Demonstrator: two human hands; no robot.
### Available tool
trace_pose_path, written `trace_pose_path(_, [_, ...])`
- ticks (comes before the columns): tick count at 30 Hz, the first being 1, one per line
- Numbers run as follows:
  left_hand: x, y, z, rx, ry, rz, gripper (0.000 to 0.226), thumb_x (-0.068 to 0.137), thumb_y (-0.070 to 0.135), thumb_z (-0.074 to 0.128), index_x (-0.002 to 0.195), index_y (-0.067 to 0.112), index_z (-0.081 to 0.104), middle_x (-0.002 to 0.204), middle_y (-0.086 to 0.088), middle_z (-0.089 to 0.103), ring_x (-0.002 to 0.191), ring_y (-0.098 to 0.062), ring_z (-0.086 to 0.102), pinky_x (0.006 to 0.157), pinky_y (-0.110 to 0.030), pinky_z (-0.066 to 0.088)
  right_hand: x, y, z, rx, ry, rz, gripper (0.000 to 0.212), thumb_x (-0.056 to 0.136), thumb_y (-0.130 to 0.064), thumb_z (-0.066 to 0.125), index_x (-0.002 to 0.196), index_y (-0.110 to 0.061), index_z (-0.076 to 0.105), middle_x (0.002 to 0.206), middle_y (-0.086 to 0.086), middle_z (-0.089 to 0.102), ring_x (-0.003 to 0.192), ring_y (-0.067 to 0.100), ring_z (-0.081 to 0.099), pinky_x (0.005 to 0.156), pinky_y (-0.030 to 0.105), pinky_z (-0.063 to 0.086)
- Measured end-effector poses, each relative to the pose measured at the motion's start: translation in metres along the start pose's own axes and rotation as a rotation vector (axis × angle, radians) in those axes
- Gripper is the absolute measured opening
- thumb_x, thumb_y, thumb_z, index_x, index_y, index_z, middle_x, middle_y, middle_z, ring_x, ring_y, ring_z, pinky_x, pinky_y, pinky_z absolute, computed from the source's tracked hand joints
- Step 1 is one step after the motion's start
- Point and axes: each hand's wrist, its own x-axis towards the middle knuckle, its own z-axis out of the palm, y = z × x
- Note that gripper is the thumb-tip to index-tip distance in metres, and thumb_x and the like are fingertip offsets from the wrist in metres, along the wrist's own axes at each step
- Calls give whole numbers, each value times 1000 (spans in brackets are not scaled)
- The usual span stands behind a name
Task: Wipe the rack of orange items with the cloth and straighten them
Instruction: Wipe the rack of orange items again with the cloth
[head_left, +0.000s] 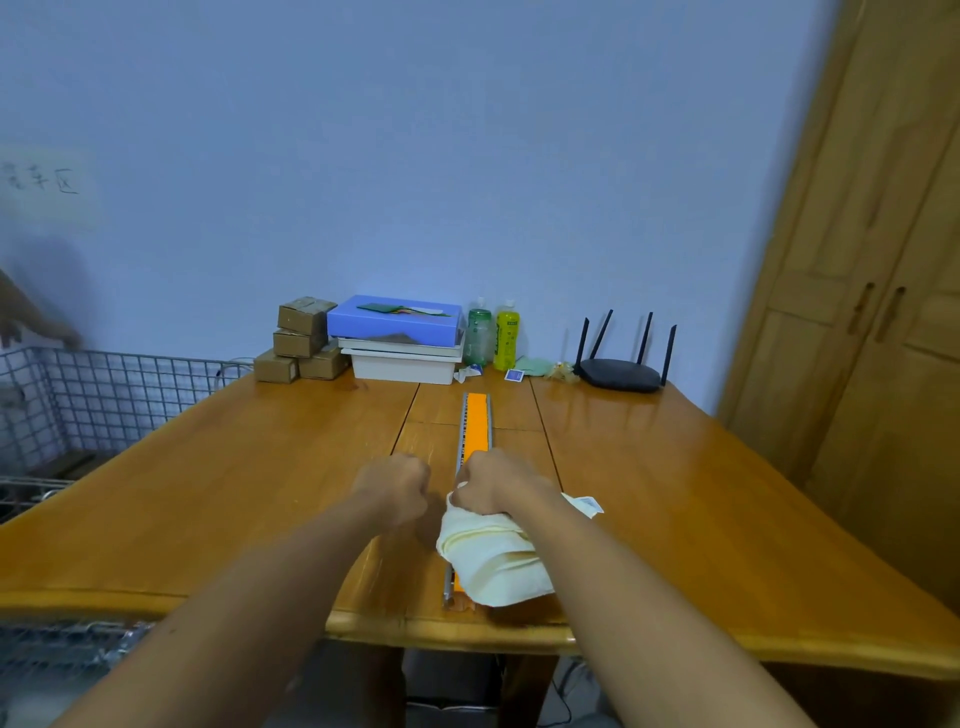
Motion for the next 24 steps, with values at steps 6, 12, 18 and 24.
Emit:
trace_pose_path(6, [-23,11,-4,2,26,7,10,88,15,59,82,22,57,91,-2,64,83,-19,61,57,-24,39,-27,-7,1,-10,14,-3,48,83,-56,54,118,-25,68,113,5,67,93,28,62,73,37,53])
trace_pose_path(12, [-46,21,-11,27,16,26,9,88,18,58,91,16,67,93,-3,67,86,-22,64,62,-29,46,-55,-12,2,-4,23,-8,48,82,-59,55,115,-26,69,108,4,67,91,27,62,75,38,54])
trace_pose_path(18, [-71,29,-15,8,14,10,8,92,24,59,86,19,61,87,0,62,85,-20,61,62,-28,42,-81,-21,2,-25,25,-24,49,82,-59,53,114,-27,71,109,4,67,93,28,62,78,40,55])
trace_pose_path(24, [-95,33,-24,21,11,-3,8,91,21,60,93,16,66,92,-2,64,91,-21,63,65,-27,45,-106,-30,0,-27,21,-23,49,79,-58,55,114,-30,71,111,4,66,95,29,62,76,39,53])
